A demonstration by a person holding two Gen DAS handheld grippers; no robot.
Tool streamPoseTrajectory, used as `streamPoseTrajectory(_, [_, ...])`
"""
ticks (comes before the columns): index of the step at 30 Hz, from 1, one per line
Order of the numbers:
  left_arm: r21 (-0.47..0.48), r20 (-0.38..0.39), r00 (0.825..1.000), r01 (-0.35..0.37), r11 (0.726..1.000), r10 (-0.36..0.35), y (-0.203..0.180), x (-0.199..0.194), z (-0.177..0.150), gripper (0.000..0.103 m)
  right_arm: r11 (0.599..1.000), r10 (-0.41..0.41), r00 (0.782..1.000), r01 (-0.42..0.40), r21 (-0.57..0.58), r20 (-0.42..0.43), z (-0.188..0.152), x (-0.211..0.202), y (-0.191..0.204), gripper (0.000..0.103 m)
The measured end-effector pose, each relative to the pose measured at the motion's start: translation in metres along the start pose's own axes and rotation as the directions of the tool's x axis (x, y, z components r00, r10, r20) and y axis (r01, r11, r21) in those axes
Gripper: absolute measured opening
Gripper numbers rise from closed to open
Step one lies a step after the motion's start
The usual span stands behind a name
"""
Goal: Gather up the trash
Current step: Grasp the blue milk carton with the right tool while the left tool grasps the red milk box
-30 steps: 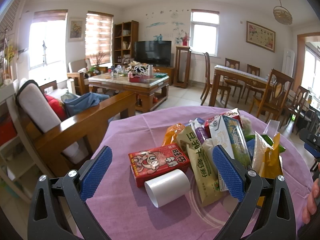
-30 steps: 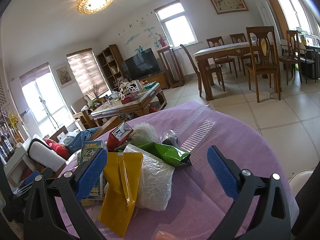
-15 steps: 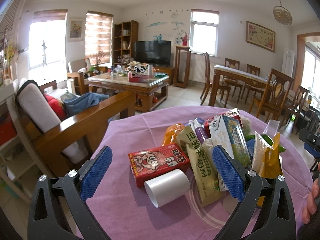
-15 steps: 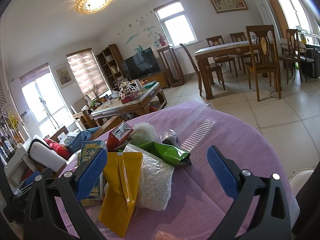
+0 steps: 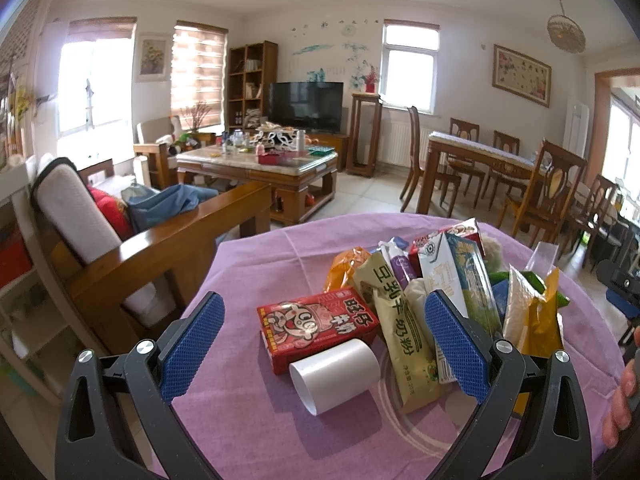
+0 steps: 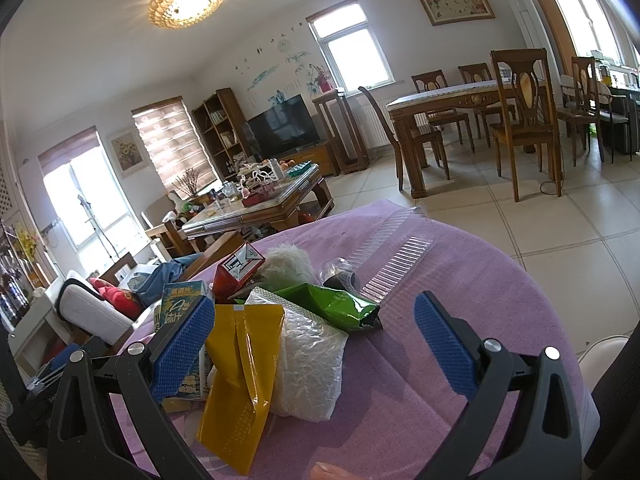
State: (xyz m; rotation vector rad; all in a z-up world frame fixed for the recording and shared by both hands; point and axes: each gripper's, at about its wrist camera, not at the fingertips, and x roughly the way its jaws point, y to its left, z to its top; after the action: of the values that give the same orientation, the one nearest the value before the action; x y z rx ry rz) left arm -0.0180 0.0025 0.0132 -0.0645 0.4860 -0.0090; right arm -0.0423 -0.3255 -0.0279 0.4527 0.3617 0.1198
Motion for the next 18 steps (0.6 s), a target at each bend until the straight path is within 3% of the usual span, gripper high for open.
streamPoseTrajectory(1, [-0.014, 0.003, 0.999, 0.035, 0.999, -0.035, 0.003, -0.001, 0.0, 0.099, 1.0, 0.0, 1.0, 0.0, 0.001, -0.002, 0.0, 0.001, 0.0, 0.099])
streamPoseTrajectory(2, [-0.035, -0.001, 0.993, 0.12, 0.992, -0.12, 0.009, -0.003, 0.001, 0.099, 1.0, 0.004, 1.0, -0.004, 0.001, -0.002, -0.001, 0.001, 0.0, 0.099])
streamPoseTrajectory(4, [-0.047, -0.016, 0.965, 0.262, 0.964, -0.263, 0.026, -0.005, 0.004, 0.099, 0.999, 0.031, 0.999, -0.03, -0.024, 0.014, -0.002, -0.003, 0.003, 0.099])
streamPoseTrajectory(6, [-0.019, -0.048, 0.949, 0.312, 0.95, -0.313, 0.038, -0.002, 0.008, 0.099, 0.991, 0.051, 0.998, -0.048, -0.126, 0.022, -0.003, -0.01, 0.021, 0.099])
streamPoseTrajectory(9, [0.016, -0.141, 0.931, 0.341, 0.94, -0.336, 0.05, 0.011, 0.014, 0.099, 0.947, 0.133, 0.988, -0.15, -0.283, -0.077, -0.003, -0.005, 0.073, 0.099])
streamPoseTrajectory(11, [0.043, -0.21, 0.917, 0.354, 0.934, -0.338, 0.049, 0.025, 0.016, 0.099, 0.919, 0.116, 0.983, -0.161, -0.359, -0.143, -0.007, 0.009, 0.106, 0.099])
streamPoseTrajectory(14, [0.126, -0.313, 0.902, 0.35, 0.928, -0.298, 0.04, 0.048, 0.017, 0.099, 0.9, 0.094, 0.961, -0.195, -0.391, -0.262, -0.017, 0.039, 0.137, 0.097])
streamPoseTrajectory(16, [0.164, -0.338, 0.896, 0.357, 0.92, -0.287, 0.046, 0.061, 0.013, 0.099, 0.906, 0.062, 0.947, -0.186, -0.381, -0.316, -0.023, 0.06, 0.149, 0.088])
streamPoseTrajectory(18, [0.17, -0.375, 0.876, 0.386, 0.907, -0.303, 0.048, 0.075, 0.015, 0.099, 0.913, 0.048, 0.937, -0.181, -0.364, -0.346, -0.022, 0.073, 0.152, 0.083])
